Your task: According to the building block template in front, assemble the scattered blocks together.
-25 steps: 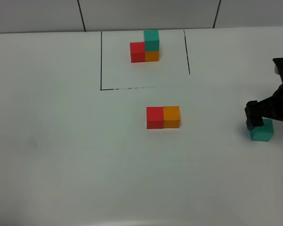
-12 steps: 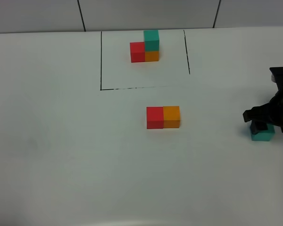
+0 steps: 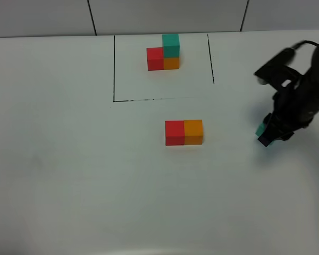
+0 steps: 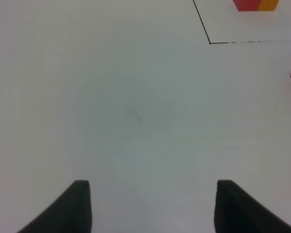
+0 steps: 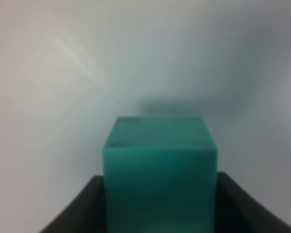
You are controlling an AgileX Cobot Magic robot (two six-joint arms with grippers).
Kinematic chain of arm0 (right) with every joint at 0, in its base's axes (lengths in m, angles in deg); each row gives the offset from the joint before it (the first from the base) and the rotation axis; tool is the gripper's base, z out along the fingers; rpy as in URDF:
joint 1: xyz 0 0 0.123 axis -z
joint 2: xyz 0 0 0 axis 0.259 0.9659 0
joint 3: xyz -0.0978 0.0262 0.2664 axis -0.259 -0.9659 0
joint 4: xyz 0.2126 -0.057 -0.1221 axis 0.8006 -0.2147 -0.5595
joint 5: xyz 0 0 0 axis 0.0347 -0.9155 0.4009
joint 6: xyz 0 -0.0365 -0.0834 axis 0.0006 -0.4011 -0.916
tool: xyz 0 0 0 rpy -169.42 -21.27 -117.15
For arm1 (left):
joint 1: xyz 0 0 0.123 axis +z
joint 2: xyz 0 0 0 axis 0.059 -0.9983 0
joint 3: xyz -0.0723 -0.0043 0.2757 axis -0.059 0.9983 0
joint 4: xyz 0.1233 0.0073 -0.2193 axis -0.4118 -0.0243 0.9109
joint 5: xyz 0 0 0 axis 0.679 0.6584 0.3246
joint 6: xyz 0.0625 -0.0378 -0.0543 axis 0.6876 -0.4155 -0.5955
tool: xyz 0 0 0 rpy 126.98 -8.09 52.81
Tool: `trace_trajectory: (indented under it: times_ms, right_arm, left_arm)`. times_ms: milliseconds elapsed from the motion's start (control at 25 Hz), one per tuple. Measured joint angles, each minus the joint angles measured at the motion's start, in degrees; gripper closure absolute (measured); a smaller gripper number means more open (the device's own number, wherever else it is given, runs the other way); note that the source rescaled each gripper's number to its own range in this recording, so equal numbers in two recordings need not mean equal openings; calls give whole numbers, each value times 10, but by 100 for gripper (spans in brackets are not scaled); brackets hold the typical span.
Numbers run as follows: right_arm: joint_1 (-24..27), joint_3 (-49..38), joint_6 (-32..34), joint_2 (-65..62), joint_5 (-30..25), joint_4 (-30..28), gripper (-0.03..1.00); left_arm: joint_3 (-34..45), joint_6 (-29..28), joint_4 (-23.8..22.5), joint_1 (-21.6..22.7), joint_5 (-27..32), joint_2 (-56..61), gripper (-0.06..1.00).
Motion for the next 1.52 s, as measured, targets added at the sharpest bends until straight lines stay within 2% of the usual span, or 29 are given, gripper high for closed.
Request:
trace_trajectory:
  times_ms: [80,160,360,520,720,1040,1280,1520]
  right_arm:
    - [-50,39,-85,-1,-35,-3,94]
    - [-93,84,-136,7,-78,-8,94]
    - [-172,215,-191,71,-196,-61,94]
    - [-189,285,-233,125,-245,-57,94]
    - [-189,323,-255,174,-256,-29,94]
    - [-189,336,-255,180,-236,-2,94]
    - [-188,337,-245,185,-208,-1,94]
    - [-184,337,-244,197,-204,-2,94]
  left_arm:
    - [0,0,0,0,0,0,72]
    - [0,0,0,0,0,0,72]
    - [0,0,0,0,0,0,72]
    - [0,0,0,0,0,0,72]
    - [0,0,0,0,0,0,72]
    - [0,0,0,0,0,0,72]
    - [0,0,0,0,0,0,72]
    - [0,0,0,0,0,0,72]
